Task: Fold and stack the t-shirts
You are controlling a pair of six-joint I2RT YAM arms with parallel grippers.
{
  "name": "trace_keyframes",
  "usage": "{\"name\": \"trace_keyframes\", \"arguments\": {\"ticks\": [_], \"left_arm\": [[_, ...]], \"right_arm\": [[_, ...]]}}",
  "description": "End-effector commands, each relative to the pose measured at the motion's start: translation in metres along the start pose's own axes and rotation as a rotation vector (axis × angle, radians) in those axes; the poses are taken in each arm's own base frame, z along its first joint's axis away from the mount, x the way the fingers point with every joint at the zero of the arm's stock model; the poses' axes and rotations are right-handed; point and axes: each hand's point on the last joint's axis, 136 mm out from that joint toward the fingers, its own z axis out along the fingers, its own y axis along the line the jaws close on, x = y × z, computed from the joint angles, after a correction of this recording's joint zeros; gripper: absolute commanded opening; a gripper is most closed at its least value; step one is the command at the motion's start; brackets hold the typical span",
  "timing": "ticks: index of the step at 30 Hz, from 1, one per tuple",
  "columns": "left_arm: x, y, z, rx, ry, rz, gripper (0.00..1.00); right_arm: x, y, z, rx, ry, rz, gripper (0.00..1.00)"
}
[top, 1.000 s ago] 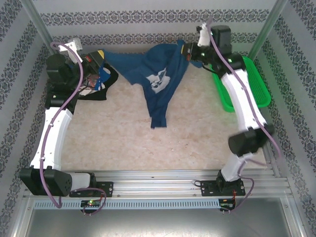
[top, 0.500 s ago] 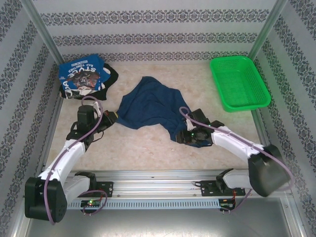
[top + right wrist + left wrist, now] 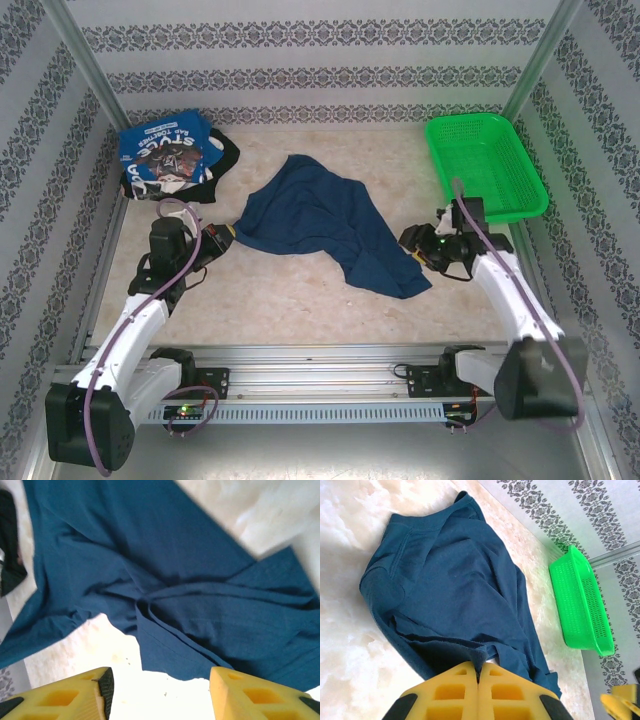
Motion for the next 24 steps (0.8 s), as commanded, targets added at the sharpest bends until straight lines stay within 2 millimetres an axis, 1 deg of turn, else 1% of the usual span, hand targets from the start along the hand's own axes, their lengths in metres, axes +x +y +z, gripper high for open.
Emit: {"name": "trace_keyframes", "arguments": {"ticks": [1,3,5,7,9,12,14,16,19,24], "left_arm": [[0.004,-0.005,-0.003,0.02,0.009,0.014,0.0],[0.004,-0.008,-0.004,0.025,0.014,0.018,0.0],[0.003,-0.011,-0.005,0.03,0.013,0.026,0.0],[0.002,-0.012,-0.006,0.032,0.01,0.034,0.0],[0.004,-0.011,-0.005,0.029,0.012,0.039,0.0],[0.007,-0.008,-0.004,0.032,0.014,0.035,0.0],[0.008,-0.006,-0.002,0.033,0.012,0.031,0.0],[0.009,-0.005,-0.001,0.033,0.013,0.032,0.0],[0.01,-0.005,-0.001,0.033,0.017,0.036,0.0],[0.011,-0.006,-0.003,0.033,0.024,0.052,0.0]], "right_arm": [[0.007,0.016,0.02,-0.07,0.127,-0.03,0.53],[0.007,0.021,0.028,-0.083,0.182,0.042,0.52],[0.006,0.03,0.032,-0.112,0.19,0.114,0.53],[0.007,0.036,0.036,-0.14,0.201,0.227,0.54],[0.012,0.046,0.041,-0.166,0.227,0.313,0.55],[0.025,0.06,0.057,-0.174,0.27,0.371,0.57],[0.028,0.06,0.069,-0.156,0.286,0.401,0.57],[0.024,0.054,0.078,-0.135,0.267,0.431,0.57],[0.016,0.05,0.088,-0.123,0.253,0.456,0.56],[0.019,0.052,0.102,-0.094,0.293,0.474,0.56]]}}
